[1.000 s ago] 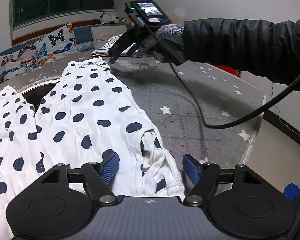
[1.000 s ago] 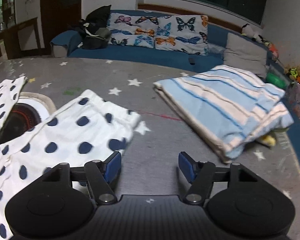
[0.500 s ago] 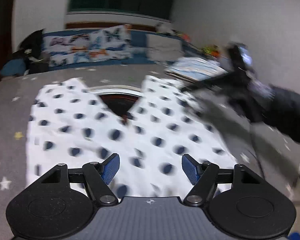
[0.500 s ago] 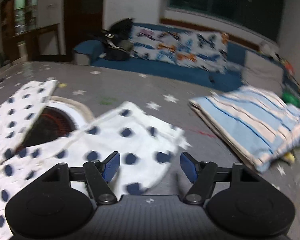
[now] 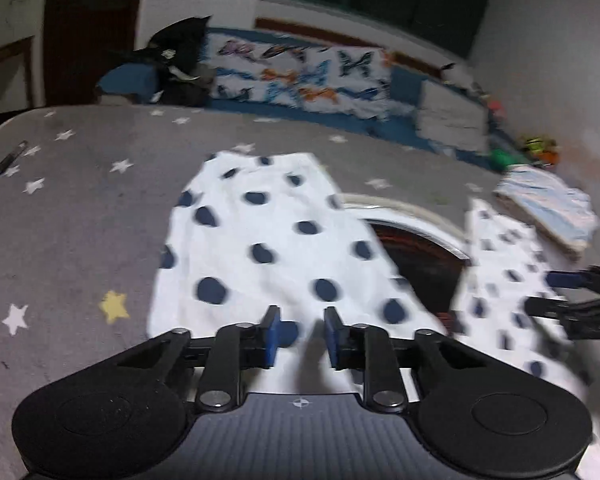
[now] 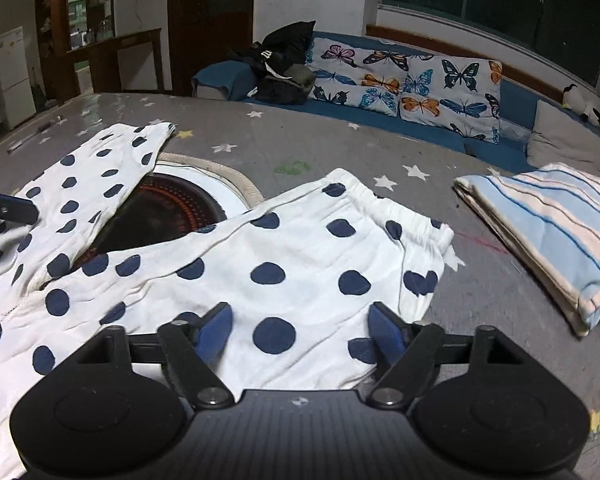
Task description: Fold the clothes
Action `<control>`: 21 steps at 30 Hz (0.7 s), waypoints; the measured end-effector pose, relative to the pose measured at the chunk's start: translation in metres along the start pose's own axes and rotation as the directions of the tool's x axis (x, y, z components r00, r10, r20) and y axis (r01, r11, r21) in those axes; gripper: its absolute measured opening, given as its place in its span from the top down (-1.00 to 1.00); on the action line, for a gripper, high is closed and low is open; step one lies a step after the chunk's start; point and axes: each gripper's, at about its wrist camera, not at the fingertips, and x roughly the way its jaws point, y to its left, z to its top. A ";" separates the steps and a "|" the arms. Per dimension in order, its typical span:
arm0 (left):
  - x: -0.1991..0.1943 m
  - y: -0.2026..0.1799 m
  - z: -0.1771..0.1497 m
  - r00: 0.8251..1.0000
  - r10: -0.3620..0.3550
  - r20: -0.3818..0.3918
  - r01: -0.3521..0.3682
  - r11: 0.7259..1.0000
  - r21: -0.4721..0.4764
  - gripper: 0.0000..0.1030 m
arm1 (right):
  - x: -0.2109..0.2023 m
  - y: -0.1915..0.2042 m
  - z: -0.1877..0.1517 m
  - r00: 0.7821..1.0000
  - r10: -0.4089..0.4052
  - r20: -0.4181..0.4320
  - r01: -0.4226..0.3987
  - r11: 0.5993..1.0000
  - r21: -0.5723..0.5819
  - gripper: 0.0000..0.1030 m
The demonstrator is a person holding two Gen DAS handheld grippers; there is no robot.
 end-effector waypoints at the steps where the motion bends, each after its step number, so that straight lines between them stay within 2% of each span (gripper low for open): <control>1: 0.000 0.003 -0.001 1.000 0.020 0.006 -0.020 1.000 -0.005 0.80 | 0.000 0.000 -0.001 1.000 -0.001 0.001 0.001 1.000 0.001 -0.56; 2: -0.001 0.006 -0.002 0.999 0.040 0.012 -0.040 0.999 -0.009 0.94 | -0.001 0.000 -0.001 1.000 -0.003 0.002 0.003 1.000 0.002 -0.57; 3: -0.001 0.009 -0.003 0.998 0.059 0.019 -0.059 0.998 -0.014 1.00 | -0.001 0.000 -0.002 1.000 -0.005 0.003 0.005 1.000 0.003 -0.57; 5: -0.004 0.013 -0.007 0.998 0.057 0.033 -0.056 0.998 -0.042 1.00 | -0.002 0.001 -0.003 1.000 -0.009 0.005 0.009 1.000 0.005 -0.57; 9: -0.012 -0.001 -0.014 0.984 0.156 0.089 -0.158 0.987 0.016 1.00 | -0.005 0.002 -0.005 1.000 -0.016 0.010 0.016 1.000 0.009 -0.57; 11: -0.013 -0.001 -0.016 0.979 0.176 0.103 -0.180 0.983 0.032 1.00 | -0.006 0.002 -0.006 1.000 -0.020 0.013 0.019 1.000 0.011 -0.57; 14: -0.013 0.001 -0.014 0.960 0.253 0.120 -0.261 0.964 0.053 1.00 | -0.006 0.002 -0.007 1.000 -0.023 0.016 0.023 1.000 0.016 -0.57; 19: -0.015 0.013 -0.011 0.953 0.277 0.120 -0.283 0.959 0.034 1.00 | -0.005 0.003 -0.007 0.999 -0.028 0.018 0.028 0.999 0.016 -0.58; 21: -0.015 0.015 -0.009 0.957 0.268 0.112 -0.273 0.961 0.034 0.94 | -0.005 0.003 -0.006 1.000 -0.028 0.013 0.028 0.999 0.016 -0.60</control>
